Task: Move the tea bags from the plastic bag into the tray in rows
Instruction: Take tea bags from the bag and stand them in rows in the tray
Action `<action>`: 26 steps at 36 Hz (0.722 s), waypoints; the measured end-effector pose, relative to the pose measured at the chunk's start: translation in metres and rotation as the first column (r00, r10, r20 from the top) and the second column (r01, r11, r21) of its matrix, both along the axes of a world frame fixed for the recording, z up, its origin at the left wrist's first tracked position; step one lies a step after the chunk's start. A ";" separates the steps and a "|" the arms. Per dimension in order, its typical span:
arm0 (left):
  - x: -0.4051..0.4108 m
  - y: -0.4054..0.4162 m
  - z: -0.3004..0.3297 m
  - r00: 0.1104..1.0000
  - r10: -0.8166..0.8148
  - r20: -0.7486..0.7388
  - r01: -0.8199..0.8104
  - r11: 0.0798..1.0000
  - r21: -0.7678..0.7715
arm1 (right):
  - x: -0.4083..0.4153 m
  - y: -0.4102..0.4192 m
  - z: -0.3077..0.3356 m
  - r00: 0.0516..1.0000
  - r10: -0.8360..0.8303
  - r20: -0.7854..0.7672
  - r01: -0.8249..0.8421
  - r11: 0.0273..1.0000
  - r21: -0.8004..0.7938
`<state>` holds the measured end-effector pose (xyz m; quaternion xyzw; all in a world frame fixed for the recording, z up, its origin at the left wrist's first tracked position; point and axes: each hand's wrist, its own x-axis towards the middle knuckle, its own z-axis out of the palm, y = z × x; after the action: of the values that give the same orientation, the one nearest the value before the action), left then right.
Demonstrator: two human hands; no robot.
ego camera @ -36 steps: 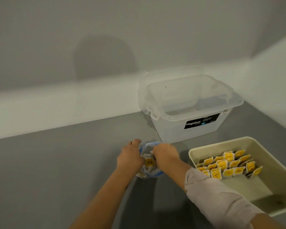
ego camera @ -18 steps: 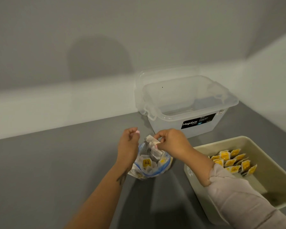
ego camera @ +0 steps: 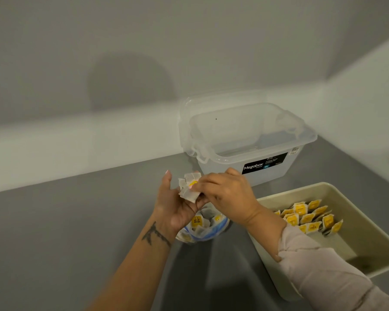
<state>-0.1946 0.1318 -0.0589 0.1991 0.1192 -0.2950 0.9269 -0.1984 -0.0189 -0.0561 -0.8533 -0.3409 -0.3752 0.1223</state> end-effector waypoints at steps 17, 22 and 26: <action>0.000 -0.012 -0.001 0.986 0.092 0.137 -0.117 0.975 0.189 | -0.007 0.012 0.023 0.514 0.107 -0.851 0.461 0.803 0.379; 0.001 -0.015 -0.003 0.982 0.116 0.146 -0.140 0.976 0.169 | -0.005 0.012 0.022 0.473 0.131 -0.871 0.512 0.763 0.393; 0.001 -0.015 -0.001 0.980 0.108 0.168 -0.141 0.970 0.198 | -0.003 0.008 0.021 0.481 0.156 -0.863 0.554 0.709 0.437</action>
<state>-0.1941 0.1170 -0.0597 0.3100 0.0891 -0.2055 0.9240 -0.2018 -0.0106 -0.0353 -0.8514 0.0373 -0.0103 0.5230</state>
